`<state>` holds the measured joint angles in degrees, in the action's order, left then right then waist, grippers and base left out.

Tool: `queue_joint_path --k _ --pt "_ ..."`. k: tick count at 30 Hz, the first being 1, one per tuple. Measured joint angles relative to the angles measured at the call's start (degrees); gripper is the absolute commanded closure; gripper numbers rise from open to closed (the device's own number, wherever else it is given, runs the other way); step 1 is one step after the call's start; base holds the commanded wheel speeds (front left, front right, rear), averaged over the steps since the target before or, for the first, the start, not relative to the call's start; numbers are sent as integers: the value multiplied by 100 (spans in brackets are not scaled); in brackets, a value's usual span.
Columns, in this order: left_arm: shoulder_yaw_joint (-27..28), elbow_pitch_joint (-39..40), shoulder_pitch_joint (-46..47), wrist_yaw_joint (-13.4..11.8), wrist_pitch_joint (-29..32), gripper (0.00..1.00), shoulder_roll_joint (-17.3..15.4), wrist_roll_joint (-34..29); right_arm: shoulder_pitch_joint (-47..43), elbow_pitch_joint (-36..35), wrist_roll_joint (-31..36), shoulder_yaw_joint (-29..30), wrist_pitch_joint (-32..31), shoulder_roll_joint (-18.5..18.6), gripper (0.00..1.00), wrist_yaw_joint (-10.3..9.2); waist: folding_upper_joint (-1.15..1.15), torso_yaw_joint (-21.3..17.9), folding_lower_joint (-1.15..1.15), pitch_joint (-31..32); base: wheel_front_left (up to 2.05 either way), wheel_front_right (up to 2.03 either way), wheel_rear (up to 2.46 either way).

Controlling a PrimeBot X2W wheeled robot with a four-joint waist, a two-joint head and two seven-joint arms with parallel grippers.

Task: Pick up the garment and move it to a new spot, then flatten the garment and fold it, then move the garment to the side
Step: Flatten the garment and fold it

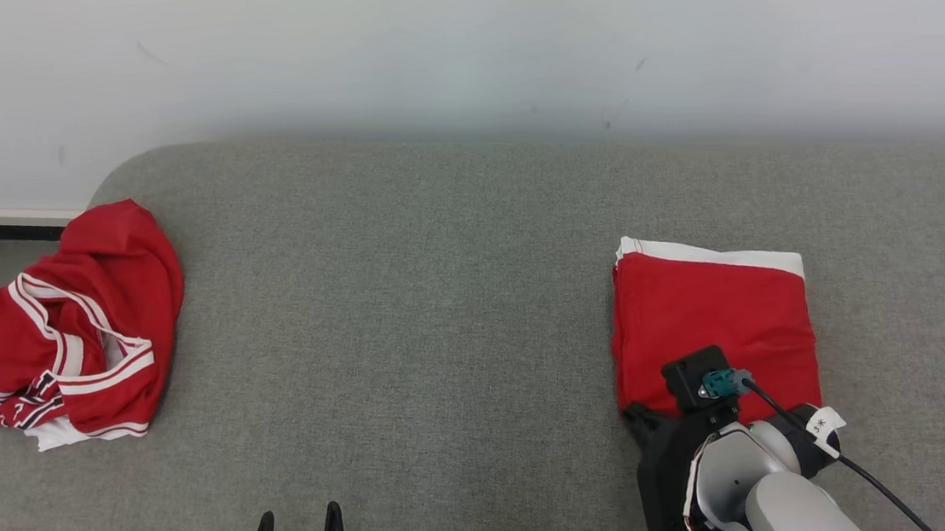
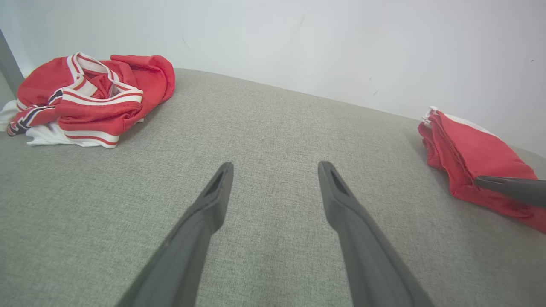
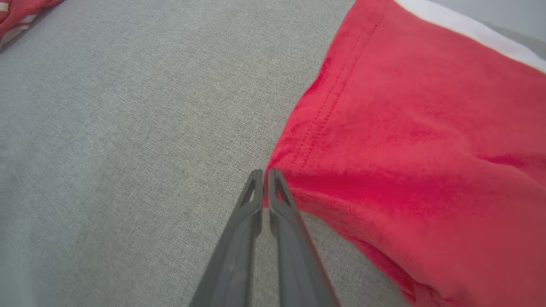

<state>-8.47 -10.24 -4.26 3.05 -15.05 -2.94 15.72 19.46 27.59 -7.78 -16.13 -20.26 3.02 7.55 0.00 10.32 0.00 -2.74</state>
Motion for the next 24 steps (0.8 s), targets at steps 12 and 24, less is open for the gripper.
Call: queue_joint_path --k 12,24 --pt "166 110 -116 -54 0 0 0 18 -54 -233 -838 -307 393 -10 0 0 0 -172 0 153 0 0 0" --pt "543 291 -242 -98 0 0 1 33 -629 -1048 -978 135 869 -1 0 0 0 -645 0 302 0 0 0"
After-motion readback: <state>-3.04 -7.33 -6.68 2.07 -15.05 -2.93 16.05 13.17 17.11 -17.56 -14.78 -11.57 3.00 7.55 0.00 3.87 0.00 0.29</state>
